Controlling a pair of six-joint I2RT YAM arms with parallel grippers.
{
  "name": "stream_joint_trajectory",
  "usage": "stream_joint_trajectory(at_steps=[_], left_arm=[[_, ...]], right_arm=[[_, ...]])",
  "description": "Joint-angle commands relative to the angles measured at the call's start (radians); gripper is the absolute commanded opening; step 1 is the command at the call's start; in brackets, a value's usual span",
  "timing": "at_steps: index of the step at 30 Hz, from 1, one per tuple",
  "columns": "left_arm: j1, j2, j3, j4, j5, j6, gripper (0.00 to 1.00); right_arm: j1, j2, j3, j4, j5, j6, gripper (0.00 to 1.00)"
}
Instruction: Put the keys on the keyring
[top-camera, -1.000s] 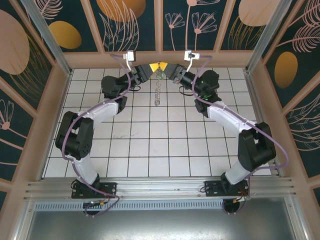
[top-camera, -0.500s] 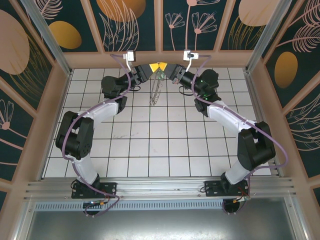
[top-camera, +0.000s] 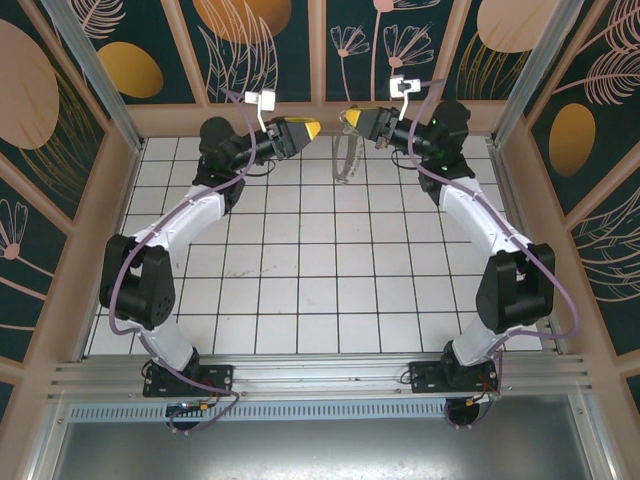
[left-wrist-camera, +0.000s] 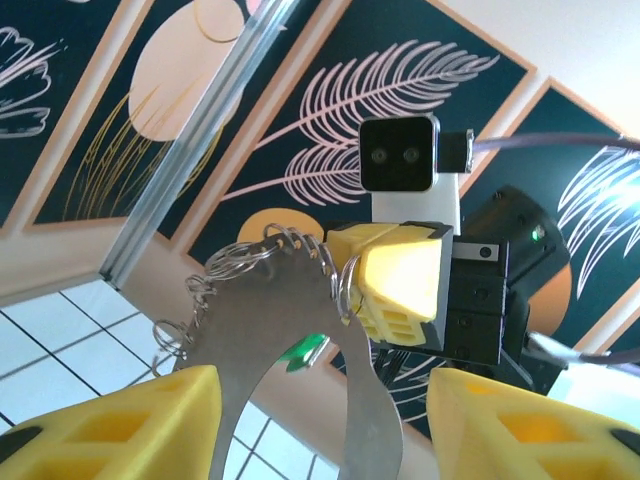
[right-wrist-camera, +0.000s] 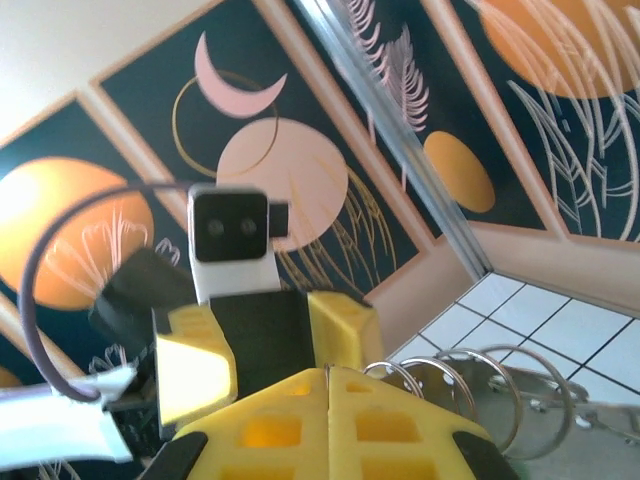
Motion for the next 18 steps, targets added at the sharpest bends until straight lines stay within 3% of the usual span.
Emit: stream_joint_trajectory(at_steps=[1, 8, 18], left_arm=[[0.004, 0.008, 0.093, -0.221, 0.068, 0.183, 0.57], [0.007, 0.066, 0.22, -0.409, 0.148, 0.304, 0.56], [0.007, 0.075, 0.217, -0.491, 0.177, 0.377, 0.49]], right_arm=[[0.001, 0.046, 0.12, -0.238, -0.158, -0.233, 0.0], [-0.006, 0.194, 0.425, -0.782, -0.252, -0.615, 0.0], [-0.003, 0.216, 0.445, -0.815, -0.273, -0.631, 0.0]])
